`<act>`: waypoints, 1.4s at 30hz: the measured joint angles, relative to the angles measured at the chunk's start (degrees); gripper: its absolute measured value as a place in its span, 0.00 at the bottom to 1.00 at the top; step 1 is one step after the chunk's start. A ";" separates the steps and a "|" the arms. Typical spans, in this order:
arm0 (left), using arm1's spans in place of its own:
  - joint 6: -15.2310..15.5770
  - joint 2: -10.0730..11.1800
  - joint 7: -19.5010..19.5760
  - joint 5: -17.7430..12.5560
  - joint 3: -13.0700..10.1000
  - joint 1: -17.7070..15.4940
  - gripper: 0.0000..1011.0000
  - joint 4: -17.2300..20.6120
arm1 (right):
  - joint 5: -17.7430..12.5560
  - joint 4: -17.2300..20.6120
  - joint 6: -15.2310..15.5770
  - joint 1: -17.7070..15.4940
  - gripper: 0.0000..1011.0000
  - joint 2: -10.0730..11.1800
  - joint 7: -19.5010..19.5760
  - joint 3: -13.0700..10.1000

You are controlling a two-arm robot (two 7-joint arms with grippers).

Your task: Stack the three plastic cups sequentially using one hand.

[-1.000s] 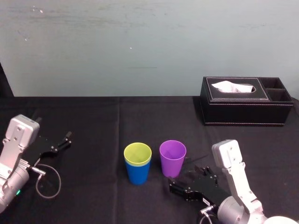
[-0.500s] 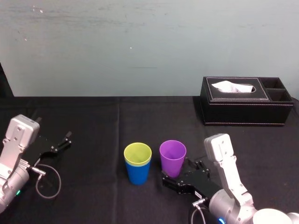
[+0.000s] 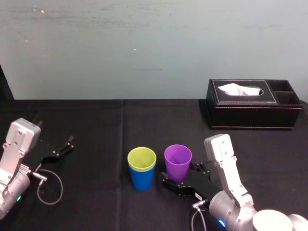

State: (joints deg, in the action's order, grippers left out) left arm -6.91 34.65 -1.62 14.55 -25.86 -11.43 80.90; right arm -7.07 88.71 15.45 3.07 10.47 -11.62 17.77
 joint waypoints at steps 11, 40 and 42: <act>0.00 0.00 0.00 0.00 0.00 0.00 0.99 0.00 | 0.84 -1.07 0.14 0.90 0.99 -1.04 -0.08 0.02; 0.00 0.00 0.00 0.00 0.00 0.00 0.99 0.00 | 2.45 -2.10 0.00 1.10 0.99 -2.60 0.73 -1.30; 0.00 0.00 0.00 0.00 0.00 0.00 0.99 0.00 | 2.49 -2.15 -0.06 1.07 0.99 -2.70 0.78 -1.38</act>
State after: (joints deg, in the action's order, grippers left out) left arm -6.91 34.65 -1.62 14.55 -25.86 -11.43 80.90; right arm -4.58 86.56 15.39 4.14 7.77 -10.84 16.40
